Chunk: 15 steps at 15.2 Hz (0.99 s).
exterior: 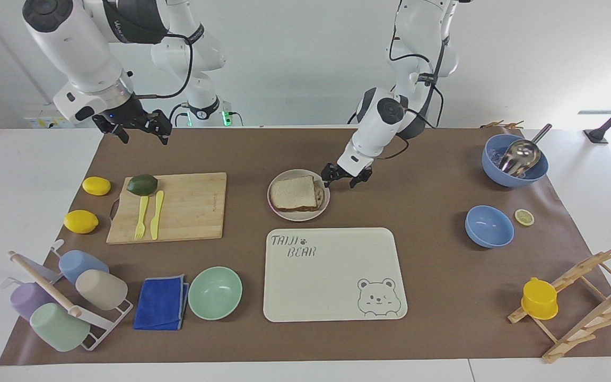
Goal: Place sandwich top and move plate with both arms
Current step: 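Grasp the rim of the white plate with the left gripper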
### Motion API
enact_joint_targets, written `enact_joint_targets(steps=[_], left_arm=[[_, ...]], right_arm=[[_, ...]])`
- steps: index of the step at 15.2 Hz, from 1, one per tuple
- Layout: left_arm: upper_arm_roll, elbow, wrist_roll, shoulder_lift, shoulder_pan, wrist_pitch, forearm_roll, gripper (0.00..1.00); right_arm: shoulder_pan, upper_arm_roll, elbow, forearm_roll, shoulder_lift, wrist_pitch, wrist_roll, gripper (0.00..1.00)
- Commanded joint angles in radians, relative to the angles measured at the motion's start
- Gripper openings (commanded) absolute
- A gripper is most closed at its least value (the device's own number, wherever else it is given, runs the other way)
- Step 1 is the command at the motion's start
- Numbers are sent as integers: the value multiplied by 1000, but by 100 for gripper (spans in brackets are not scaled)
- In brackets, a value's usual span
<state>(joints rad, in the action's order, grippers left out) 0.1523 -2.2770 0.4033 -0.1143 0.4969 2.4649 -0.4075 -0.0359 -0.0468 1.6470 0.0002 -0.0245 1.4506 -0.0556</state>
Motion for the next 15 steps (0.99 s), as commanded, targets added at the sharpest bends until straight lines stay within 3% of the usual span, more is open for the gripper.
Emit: enact_joint_targets(steps=[1, 6, 12, 15], left_arm=[[-16, -3, -1, -33, 26, 58, -33, 77], [-16, 1, -1, -42, 37, 63, -36, 55], [-16, 1, -1, -64, 63, 89, -36, 0], [-16, 2, -32, -64, 57, 82, -36, 0]], right_arm=[[16, -27, 17, 7, -18, 31, 64, 100], [14, -36, 14, 11, -22, 39, 92, 100], [14, -42, 14, 9, -23, 25, 94, 100], [10, -41, 13, 4, -26, 28, 92, 100]])
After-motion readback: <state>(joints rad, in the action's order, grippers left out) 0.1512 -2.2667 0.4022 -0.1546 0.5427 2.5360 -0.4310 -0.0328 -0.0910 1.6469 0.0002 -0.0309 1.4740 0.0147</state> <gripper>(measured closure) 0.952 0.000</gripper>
